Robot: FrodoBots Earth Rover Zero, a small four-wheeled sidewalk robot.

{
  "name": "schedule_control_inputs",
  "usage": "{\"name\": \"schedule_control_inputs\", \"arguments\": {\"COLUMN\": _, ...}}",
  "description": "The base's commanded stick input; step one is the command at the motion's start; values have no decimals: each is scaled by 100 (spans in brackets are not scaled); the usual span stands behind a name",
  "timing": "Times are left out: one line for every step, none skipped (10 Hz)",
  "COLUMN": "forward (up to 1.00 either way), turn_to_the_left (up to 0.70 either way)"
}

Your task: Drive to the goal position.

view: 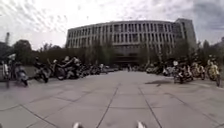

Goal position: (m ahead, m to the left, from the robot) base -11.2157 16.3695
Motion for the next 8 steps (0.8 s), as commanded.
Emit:
{"name": "schedule_control_inputs", "arguments": {"forward": 0, "turn_to_the_left": 70}}
{"name": "schedule_control_inputs", "arguments": {"forward": 0, "turn_to_the_left": 70}}
{"name": "schedule_control_inputs", "arguments": {"forward": 0, "turn_to_the_left": 70}}
{"name": "schedule_control_inputs", "arguments": {"forward": 0, "turn_to_the_left": 70}}
{"name": "schedule_control_inputs", "arguments": {"forward": 0, "turn_to_the_left": 70}}
{"name": "schedule_control_inputs", "arguments": {"forward": 0, "turn_to_the_left": 70}}
{"name": "schedule_control_inputs", "arguments": {"forward": 0, "turn_to_the_left": 70}}
{"name": "schedule_control_inputs", "arguments": {"forward": 0, "turn_to_the_left": 70}}
